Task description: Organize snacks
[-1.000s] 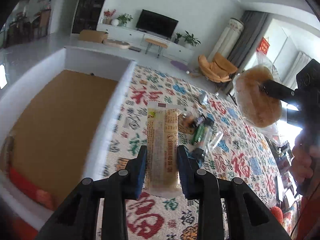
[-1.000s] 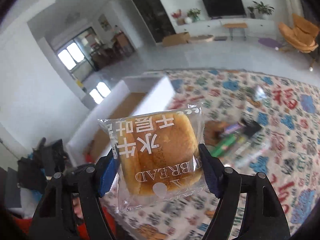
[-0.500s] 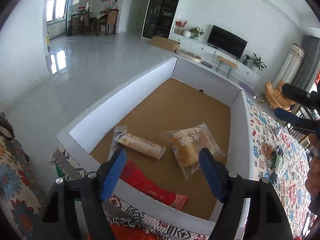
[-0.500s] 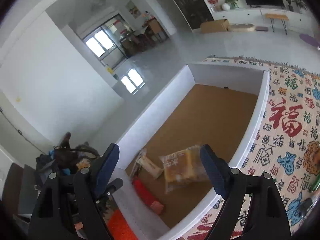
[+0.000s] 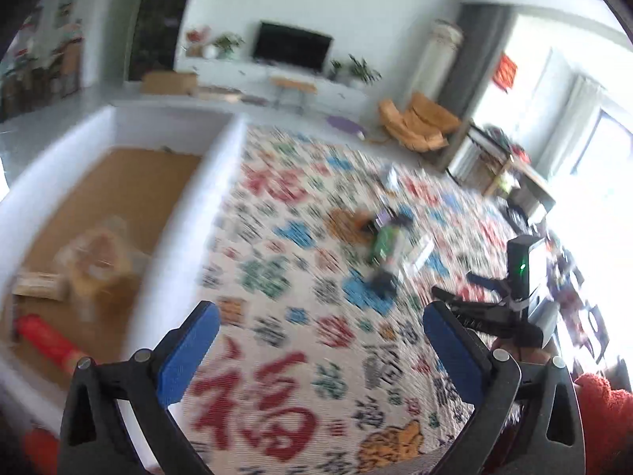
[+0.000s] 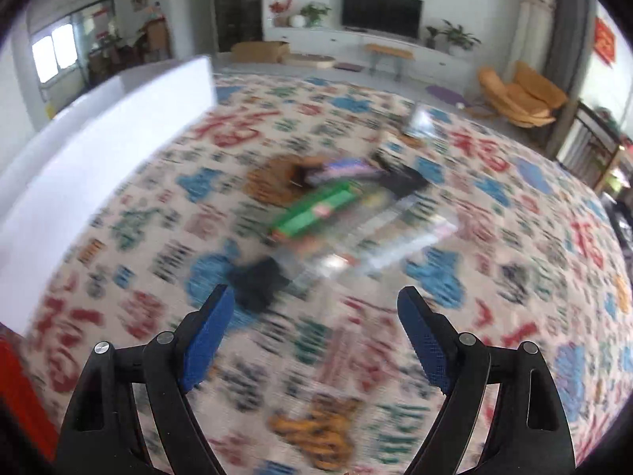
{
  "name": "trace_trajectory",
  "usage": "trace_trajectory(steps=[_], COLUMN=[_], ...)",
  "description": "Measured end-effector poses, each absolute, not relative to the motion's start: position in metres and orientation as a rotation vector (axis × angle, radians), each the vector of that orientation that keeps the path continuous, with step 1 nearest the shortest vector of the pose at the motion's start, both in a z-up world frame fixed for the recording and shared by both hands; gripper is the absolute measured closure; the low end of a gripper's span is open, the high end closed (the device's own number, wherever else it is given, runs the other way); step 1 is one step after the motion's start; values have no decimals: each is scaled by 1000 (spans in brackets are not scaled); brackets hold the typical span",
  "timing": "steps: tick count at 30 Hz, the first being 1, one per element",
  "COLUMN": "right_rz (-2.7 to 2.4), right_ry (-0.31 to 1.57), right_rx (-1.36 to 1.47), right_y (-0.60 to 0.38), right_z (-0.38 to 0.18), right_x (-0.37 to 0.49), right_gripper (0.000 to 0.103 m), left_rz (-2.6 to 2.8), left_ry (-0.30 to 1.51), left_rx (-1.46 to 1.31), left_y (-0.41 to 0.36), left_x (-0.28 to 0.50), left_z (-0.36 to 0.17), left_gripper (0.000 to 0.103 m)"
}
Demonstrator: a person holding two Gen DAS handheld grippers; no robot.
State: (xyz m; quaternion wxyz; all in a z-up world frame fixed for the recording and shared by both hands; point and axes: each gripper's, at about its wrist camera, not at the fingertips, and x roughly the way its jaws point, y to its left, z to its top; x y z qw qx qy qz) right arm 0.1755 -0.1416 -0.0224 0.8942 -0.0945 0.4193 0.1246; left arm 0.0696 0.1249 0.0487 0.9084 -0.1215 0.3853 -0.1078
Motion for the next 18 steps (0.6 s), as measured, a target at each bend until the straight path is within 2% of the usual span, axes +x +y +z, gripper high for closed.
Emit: trace_trajectory(steps=[4, 8, 15, 18], right_rz=[9, -92, -72, -55], right_ry=[877, 864, 913, 918], right_rx=[-151, -59, 25, 59], right_y=[-237, -292, -309, -316], right_z=[-44, -48, -58, -60], right_x=[176, 171, 175, 176], right_gripper=[16, 16, 14, 11], left_rz=[-211, -104, -15, -18], left_ry=[918, 952, 939, 940], left_rx=[-202, -176, 9, -6], left_y=[83, 73, 50, 53], left_x=[115, 150, 175, 176], left_z=[-7, -47, -69, -69], left_gripper=[1, 1, 1, 0])
